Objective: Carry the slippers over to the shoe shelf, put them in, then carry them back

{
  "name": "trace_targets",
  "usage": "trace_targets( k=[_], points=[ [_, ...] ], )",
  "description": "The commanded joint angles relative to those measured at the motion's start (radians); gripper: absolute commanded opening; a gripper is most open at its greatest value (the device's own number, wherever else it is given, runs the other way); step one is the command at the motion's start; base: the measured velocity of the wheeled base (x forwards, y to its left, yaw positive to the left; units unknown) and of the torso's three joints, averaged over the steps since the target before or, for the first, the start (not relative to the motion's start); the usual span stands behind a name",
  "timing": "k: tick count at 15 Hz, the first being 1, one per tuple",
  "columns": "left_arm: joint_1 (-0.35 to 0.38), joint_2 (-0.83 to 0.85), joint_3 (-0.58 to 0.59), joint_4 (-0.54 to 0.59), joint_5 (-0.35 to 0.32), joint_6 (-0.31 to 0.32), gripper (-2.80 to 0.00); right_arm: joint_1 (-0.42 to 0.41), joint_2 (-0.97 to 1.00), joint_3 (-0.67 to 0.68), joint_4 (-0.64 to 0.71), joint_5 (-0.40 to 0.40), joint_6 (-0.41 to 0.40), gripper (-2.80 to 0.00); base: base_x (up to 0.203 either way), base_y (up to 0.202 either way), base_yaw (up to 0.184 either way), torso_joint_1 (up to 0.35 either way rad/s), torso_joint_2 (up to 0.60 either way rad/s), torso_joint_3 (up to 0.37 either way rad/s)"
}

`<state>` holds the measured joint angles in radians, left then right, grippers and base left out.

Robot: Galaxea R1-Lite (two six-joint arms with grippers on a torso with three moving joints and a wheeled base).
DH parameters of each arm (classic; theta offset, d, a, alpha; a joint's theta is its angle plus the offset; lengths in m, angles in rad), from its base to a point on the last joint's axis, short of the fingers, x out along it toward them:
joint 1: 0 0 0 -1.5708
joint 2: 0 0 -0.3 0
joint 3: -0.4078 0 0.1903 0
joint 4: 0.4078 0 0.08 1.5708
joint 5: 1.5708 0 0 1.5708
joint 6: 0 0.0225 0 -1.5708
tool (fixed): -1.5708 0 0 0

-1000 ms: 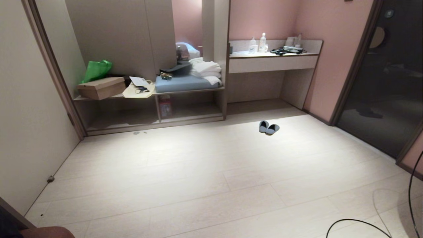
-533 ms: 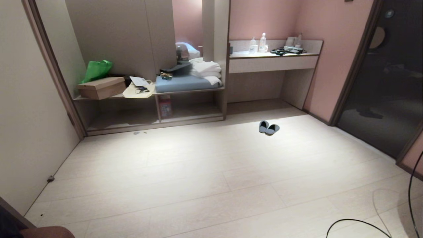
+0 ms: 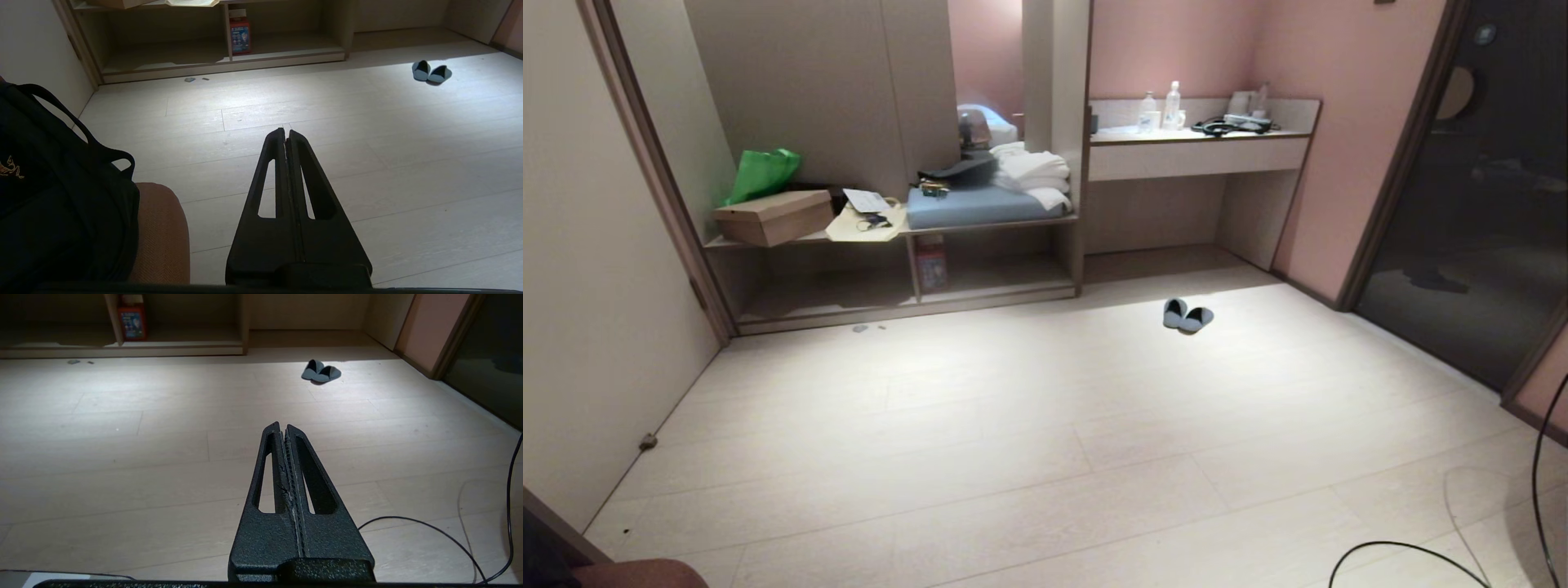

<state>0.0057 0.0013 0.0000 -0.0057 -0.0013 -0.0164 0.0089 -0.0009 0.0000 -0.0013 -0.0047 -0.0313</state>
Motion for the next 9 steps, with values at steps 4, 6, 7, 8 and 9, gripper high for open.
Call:
trace_targets(
  k=[4,6,7,8,9],
  points=[
    [0.000,0.000,0.000,0.000,0.000,0.000,-2.80,0.000,0.001,0.000,0.000,0.000,-0.001,-2.80,0.000,0.000,0.000,0.000,0.00,0.000],
    [0.000,0.000,0.000,0.000,0.000,0.000,-2.80,0.000,0.001,0.000,0.001,0.000,-0.001,-2.80,0.000,0.000,0.000,0.000,0.00,0.000],
    [0.000,0.000,0.000,0.000,0.000,0.000,-2.80,0.001,0.001,0.000,0.000,0.000,-0.002,-2.80,0.000,0.000,0.000,0.000,0.00,0.000],
    [0.000,0.000,0.000,0.000,0.001,0.000,-2.80,0.000,0.001,0.000,0.000,0.000,-0.001,-2.80,0.000,0.000,0.000,0.000,0.00,0.000],
    [0.000,0.000,0.000,0.000,0.000,0.000,-2.80,0.000,0.001,0.000,0.000,0.000,-0.001,-2.80,0.000,0.000,0.000,0.000,0.00,0.000]
  ],
)
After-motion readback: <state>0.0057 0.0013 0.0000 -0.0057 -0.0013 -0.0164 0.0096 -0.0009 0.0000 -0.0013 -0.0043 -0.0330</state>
